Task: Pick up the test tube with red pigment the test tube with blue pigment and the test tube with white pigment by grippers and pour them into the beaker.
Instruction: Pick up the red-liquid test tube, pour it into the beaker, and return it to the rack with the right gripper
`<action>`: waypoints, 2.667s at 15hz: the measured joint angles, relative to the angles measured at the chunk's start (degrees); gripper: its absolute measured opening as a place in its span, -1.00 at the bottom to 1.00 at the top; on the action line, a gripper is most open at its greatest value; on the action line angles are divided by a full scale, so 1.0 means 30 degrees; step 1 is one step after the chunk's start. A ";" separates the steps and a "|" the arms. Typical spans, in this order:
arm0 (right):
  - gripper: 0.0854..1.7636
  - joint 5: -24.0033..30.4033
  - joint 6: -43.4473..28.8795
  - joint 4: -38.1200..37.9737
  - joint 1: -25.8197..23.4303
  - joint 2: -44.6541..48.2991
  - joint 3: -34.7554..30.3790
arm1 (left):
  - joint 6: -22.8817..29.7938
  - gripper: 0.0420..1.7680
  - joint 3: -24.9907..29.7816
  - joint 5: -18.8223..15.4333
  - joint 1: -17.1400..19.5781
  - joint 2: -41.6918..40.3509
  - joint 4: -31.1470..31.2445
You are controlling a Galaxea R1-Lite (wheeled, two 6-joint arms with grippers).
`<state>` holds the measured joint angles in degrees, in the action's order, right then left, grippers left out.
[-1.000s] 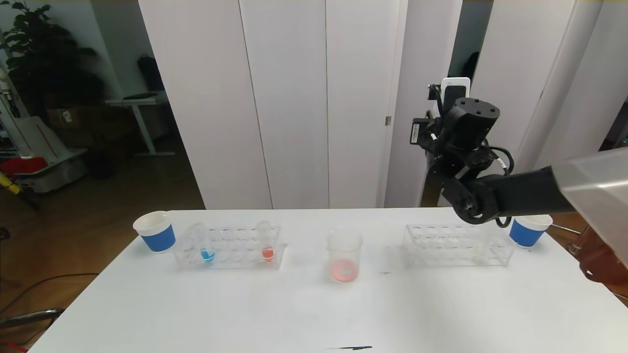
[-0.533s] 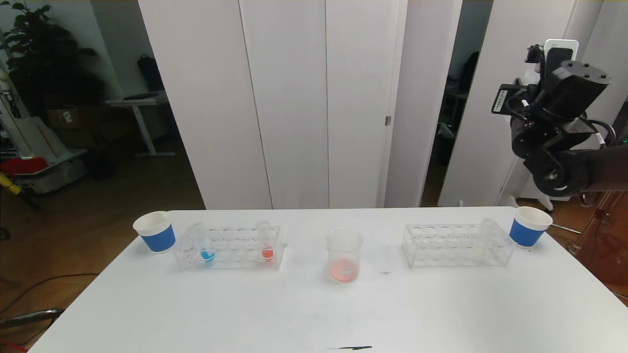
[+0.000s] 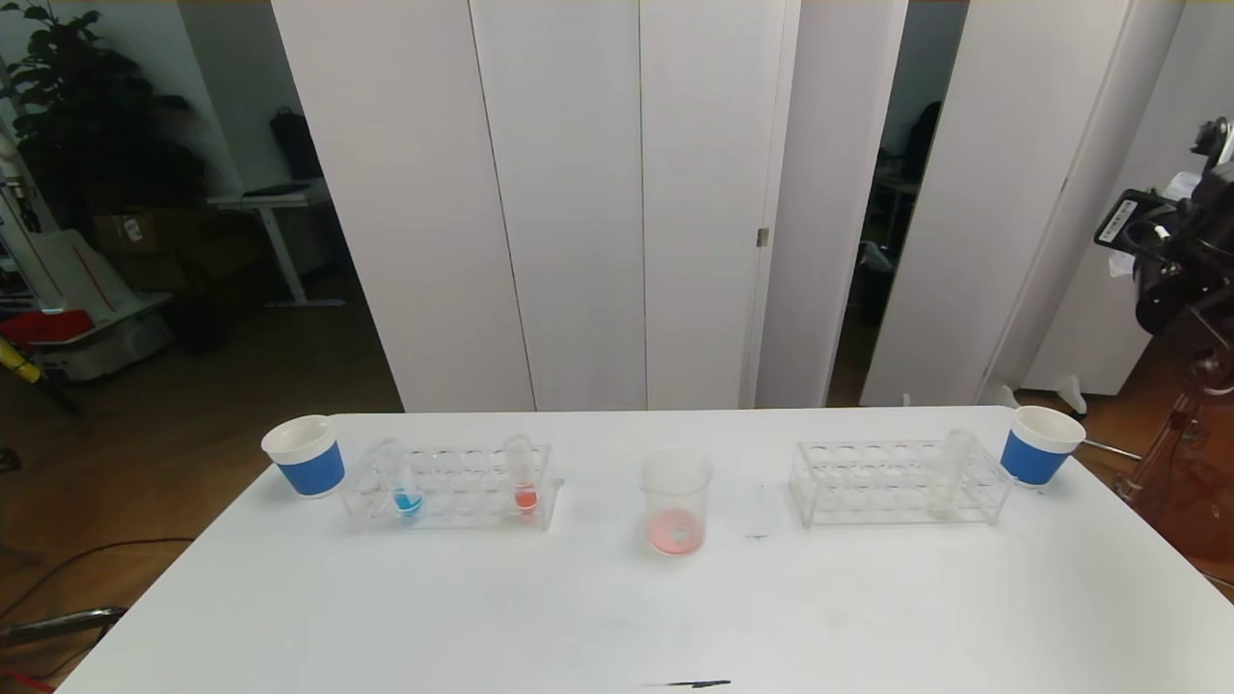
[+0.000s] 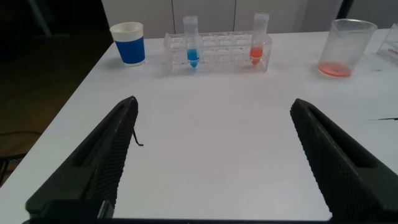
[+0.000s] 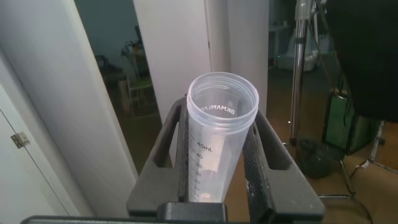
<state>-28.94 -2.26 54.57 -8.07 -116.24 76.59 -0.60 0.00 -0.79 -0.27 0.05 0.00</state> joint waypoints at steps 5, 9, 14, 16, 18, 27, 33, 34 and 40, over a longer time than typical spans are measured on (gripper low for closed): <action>-0.42 -0.0073 -0.1463 0.1296 -0.0715 -0.1890 -0.1414 | -0.0008 0.98 0.0000 0.0008 0.0000 0.0000 0.0000; -0.42 -0.0118 -0.1463 0.3373 -0.0752 -0.3958 -0.2556 | 0.0000 0.98 0.0000 0.0000 0.0000 0.0000 0.0000; -0.42 -0.0228 -0.1434 0.4332 -0.0788 -0.6071 -0.3105 | -0.0008 0.98 0.0000 0.0000 0.0000 0.0000 0.0000; -0.42 -0.0276 -0.1434 0.4925 -0.0792 -0.6697 -0.3547 | 0.0000 0.98 0.0000 0.0000 0.0000 0.0000 0.0000; -0.42 -0.0264 -0.1378 0.5701 -0.0792 -0.7359 -0.3795 | 0.0000 0.98 0.0000 0.0000 0.0000 0.0000 0.0000; 0.37 -0.0284 -0.1341 0.5973 -0.0792 -0.8554 -0.3999 | 0.0000 0.98 0.0000 0.0008 0.0000 0.0000 0.0000; 0.98 -0.0236 -0.1357 0.5864 -0.0780 -0.7542 -0.4393 | -0.0008 0.98 0.0000 0.0008 0.0000 0.0000 0.0000; 0.98 -0.0154 -0.1341 0.5807 -0.0727 -0.7018 -0.4665 | -0.0008 0.98 0.0000 0.0008 0.0000 0.0000 0.0000; 0.98 0.1617 -0.1195 0.3348 -0.0341 -0.0321 -0.7834 | 0.0000 0.98 0.0000 0.0008 0.0000 0.0000 0.0000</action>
<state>-24.09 -5.84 64.61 -9.09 -117.20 53.09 -0.60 0.00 -0.77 -0.27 0.05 0.00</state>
